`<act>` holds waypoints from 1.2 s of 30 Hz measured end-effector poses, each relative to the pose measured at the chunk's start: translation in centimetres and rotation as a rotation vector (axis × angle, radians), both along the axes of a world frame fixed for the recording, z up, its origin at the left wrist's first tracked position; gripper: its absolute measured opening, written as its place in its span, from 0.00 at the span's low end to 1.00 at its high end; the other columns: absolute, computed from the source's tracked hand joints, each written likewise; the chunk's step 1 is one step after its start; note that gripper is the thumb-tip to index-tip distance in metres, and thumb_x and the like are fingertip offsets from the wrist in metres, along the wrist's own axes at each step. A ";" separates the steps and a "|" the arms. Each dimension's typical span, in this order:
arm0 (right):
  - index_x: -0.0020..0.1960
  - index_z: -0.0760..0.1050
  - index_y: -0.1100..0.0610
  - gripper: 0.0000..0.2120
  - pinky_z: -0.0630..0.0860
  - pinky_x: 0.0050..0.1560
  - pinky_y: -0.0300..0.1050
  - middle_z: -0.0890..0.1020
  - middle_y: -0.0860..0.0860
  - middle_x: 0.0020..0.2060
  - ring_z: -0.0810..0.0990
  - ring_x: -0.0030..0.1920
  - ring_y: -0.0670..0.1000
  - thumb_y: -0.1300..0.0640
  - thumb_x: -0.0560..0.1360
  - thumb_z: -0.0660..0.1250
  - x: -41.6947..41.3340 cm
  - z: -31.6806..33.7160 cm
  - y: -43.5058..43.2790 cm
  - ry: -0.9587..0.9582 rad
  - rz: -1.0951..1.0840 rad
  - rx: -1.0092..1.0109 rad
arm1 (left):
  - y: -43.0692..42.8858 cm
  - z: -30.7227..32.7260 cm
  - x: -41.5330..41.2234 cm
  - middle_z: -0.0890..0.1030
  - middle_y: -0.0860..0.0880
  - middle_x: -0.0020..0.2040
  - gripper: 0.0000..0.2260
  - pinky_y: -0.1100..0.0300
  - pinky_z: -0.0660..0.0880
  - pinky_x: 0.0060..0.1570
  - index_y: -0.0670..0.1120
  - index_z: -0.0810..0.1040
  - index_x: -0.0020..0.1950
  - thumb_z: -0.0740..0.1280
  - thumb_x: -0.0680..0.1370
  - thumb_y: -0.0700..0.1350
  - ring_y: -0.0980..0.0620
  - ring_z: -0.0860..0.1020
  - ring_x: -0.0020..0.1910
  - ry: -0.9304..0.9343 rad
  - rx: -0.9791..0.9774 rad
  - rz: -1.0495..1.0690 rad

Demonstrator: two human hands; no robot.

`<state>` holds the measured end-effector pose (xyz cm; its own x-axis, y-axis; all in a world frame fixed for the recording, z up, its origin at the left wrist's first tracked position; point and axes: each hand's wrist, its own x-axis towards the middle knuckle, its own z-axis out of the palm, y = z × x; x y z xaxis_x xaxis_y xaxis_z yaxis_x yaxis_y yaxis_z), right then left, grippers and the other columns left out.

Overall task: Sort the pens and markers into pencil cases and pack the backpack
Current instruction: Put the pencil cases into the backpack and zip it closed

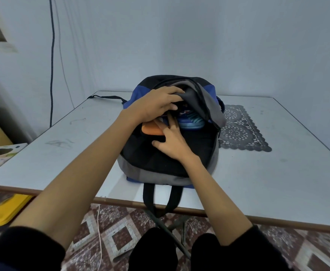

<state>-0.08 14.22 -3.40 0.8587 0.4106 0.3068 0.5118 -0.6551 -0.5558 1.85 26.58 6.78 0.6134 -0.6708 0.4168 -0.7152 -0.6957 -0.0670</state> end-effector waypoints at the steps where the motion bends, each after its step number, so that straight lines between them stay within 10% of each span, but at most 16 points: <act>1: 0.76 0.58 0.46 0.35 0.64 0.70 0.53 0.46 0.52 0.77 0.50 0.76 0.58 0.52 0.73 0.69 -0.1 0.0 -0.1 -0.004 -0.001 0.052 | 0.0 0.0 0.0 0.72 0.42 0.71 0.16 0.48 0.69 0.65 0.41 0.75 0.68 0.65 0.79 0.38 0.41 0.70 0.68 0.001 0.000 0.005; 5: 0.71 0.63 0.48 0.31 0.69 0.63 0.50 0.58 0.53 0.74 0.68 0.66 0.59 0.52 0.71 0.71 -0.5 0.1 -0.4 -0.011 -0.035 0.153 | 0.2 -0.1 0.2 0.71 0.43 0.71 0.16 0.51 0.67 0.66 0.41 0.75 0.68 0.65 0.80 0.38 0.42 0.70 0.69 0.006 -0.013 0.016; 29: 0.70 0.63 0.59 0.40 0.75 0.49 0.53 0.77 0.58 0.57 0.78 0.56 0.60 0.39 0.68 0.74 0.0 0.0 -0.4 -0.094 -0.360 0.084 | 0.3 -0.5 0.1 0.71 0.42 0.71 0.15 0.48 0.69 0.66 0.40 0.76 0.66 0.64 0.80 0.39 0.42 0.70 0.68 0.010 -0.017 0.011; 36: 0.51 0.74 0.58 0.18 0.74 0.40 0.50 0.78 0.54 0.49 0.79 0.47 0.57 0.46 0.71 0.73 -0.4 -0.1 -0.2 -0.292 -0.290 -0.048 | 0.3 -0.6 0.2 0.70 0.42 0.71 0.16 0.49 0.69 0.66 0.41 0.75 0.68 0.64 0.80 0.39 0.42 0.69 0.69 0.012 -0.018 0.012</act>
<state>-0.48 14.05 -3.45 0.8207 0.1841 0.5409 0.4335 -0.8173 -0.3796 2.07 26.87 6.17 0.6268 -0.6557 0.4210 -0.7072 -0.7055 -0.0461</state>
